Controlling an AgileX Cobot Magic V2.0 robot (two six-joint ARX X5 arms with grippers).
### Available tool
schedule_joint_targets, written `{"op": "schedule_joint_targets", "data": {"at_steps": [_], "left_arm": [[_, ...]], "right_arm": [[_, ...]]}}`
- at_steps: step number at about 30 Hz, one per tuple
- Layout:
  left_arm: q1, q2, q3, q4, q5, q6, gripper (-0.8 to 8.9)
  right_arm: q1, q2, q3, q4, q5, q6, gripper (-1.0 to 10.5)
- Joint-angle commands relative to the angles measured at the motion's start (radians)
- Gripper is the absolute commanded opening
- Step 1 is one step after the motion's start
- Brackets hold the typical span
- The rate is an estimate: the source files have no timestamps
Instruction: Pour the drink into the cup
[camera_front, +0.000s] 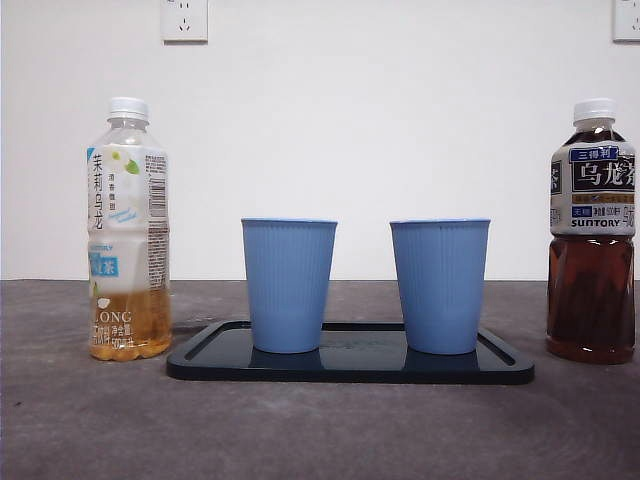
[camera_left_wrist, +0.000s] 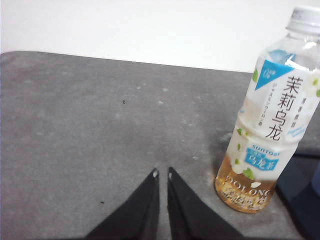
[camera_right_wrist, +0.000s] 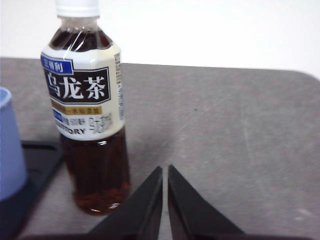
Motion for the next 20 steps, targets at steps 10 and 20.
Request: {"op": "schedule_joint_targets", "data": {"at_steps": [10, 20], "left_arm": [[-0.010, 0.040, 0.103, 0.004, 0.001, -0.193, 0.10], [-0.014, 0.291, 0.439, -0.043, 0.035, -0.196, 0.10]], "right_arm": [[0.000, 0.014, 0.113, 0.003, -0.082, 0.272, 0.1], [0.000, 0.220, 0.435, -0.083, -0.117, 0.296, 0.1]]}}
